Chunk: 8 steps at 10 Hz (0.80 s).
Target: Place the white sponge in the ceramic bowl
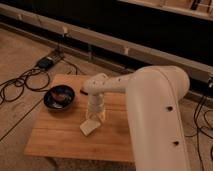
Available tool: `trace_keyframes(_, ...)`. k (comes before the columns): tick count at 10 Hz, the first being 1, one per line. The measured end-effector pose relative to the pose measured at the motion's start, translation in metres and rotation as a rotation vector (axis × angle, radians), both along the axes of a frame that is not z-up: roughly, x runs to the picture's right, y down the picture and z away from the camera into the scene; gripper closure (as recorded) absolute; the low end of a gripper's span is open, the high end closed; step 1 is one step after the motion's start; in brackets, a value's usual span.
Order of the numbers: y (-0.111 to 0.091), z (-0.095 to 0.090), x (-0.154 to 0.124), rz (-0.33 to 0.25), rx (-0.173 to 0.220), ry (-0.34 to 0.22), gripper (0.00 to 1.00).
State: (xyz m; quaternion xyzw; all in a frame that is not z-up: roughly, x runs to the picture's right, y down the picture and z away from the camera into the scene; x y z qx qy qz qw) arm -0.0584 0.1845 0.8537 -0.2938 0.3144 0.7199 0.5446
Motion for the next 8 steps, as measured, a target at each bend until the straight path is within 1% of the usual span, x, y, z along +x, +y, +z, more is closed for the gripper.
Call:
trace_keyframes(3,0.006,-0.003,-0.005,0.016,-0.024,0.0,0.35)
trace_keyframes(6,0.012,-0.002,-0.006,0.037,-0.036,-0.007,0.35)
trace_keyframes(7,0.014,-0.001,-0.006,0.037,-0.038,-0.012,0.37)
trace_keyframes(8,0.015,-0.001,-0.006,0.038,-0.039,-0.017,0.43)
